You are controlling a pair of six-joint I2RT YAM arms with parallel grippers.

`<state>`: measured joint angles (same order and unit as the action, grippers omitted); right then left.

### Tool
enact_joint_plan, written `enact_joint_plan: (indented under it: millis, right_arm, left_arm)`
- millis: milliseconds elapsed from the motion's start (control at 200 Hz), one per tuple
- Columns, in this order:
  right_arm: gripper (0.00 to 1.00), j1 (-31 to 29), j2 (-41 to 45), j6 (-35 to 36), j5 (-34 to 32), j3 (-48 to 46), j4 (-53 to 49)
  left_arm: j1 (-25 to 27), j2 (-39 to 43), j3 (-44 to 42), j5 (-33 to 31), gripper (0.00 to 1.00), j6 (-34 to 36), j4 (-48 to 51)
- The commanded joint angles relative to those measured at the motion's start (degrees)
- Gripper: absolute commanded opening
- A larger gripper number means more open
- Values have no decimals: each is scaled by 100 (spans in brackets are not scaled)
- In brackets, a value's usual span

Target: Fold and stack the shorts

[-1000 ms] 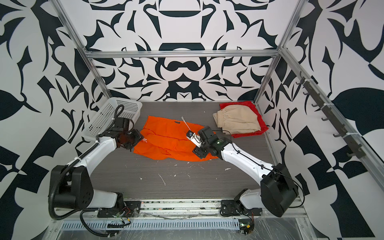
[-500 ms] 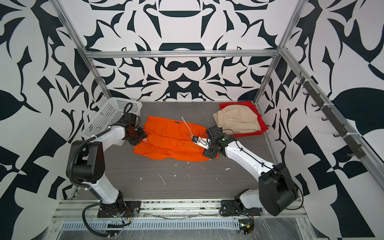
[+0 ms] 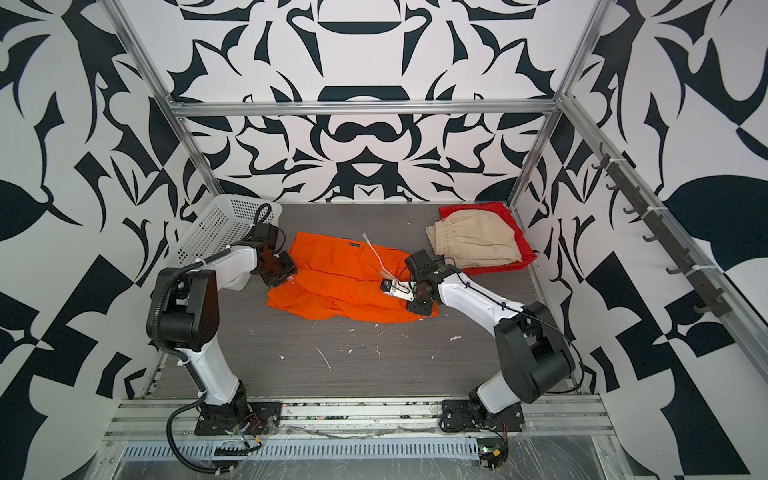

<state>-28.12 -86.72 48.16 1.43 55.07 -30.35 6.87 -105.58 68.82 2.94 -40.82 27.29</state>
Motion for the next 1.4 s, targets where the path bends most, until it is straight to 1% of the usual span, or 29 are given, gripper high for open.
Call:
enact_joint_plan:
  millis: [0,40,105,145,210,275,420,490,565,620,665,680,740,785,845,910,955,1050,1125,1250,1305,1395]
  right_arm:
    - [38,67,66,-123,241,284,38]
    - [35,125,99,-241,395,317,40]
    - [24,236,160,-413,719,374,3]
    - [18,331,197,-540,938,382,-12]
    - [11,486,252,-809,1284,417,-24]
    - [7,708,286,-1113,1670,459,-32]
    - [2,1308,169,-1845,2524,605,75]
    - [0,1620,-7,-2310,2861,690,220]
    - [0,1884,-309,-2836,3029,812,363]
    - [0,2014,-607,-3178,3030,971,396]
    - [0,2080,-895,-3478,2975,1153,370]
    - [1,2102,-998,-3565,2949,1226,357]
    - [7,2135,-1414,-3915,2694,1526,301]
    - [14,2135,-1704,-4146,2486,1800,245]
    - [29,2135,-2021,-4420,2292,2145,145]
    - [38,2136,-2228,-4722,2020,2477,-26]
    - [43,2121,-2233,-4866,1930,2680,-152]
    - [54,2059,-1912,-5020,1688,2760,-135]
    - [60,1953,-1464,-4994,1396,2658,-44]
    - [60,1616,-631,-4919,1099,2157,410]
    - [60,1421,-377,-4927,1159,1894,659]
    - [59,966,-189,-5205,1258,1490,1020]
  left_arm:
    - [-2,-36,166,-82,35,21,211]
    - [-2,8,167,-100,31,31,201]
    - [-2,129,184,-96,21,30,178]
    - [-2,205,223,-73,13,30,166]
    - [6,321,334,-35,0,13,210]
    - [32,414,499,-28,0,20,269]
    - [60,410,983,1,0,74,365]
    - [61,229,1256,3,0,101,371]
    - [53,-114,1631,-14,0,139,369]
    - [56,-456,1955,1,4,153,374]
    - [56,-758,2250,31,11,170,374]
    - [58,-862,2348,33,13,171,374]
    - [55,-1263,2765,13,31,171,387]
    - [53,-1527,3081,46,35,169,451]
    - [51,-1767,3424,53,44,178,556]
    - [52,-1820,3607,82,57,179,641]
    - [60,-1717,3579,77,61,186,644]
    - [98,-1223,3193,156,62,223,551]
    - [183,-686,2549,293,61,219,369]
    - [435,66,1371,536,50,54,-89]
    - [579,185,960,575,46,-36,-235]
    - [757,131,487,556,42,-199,-439]
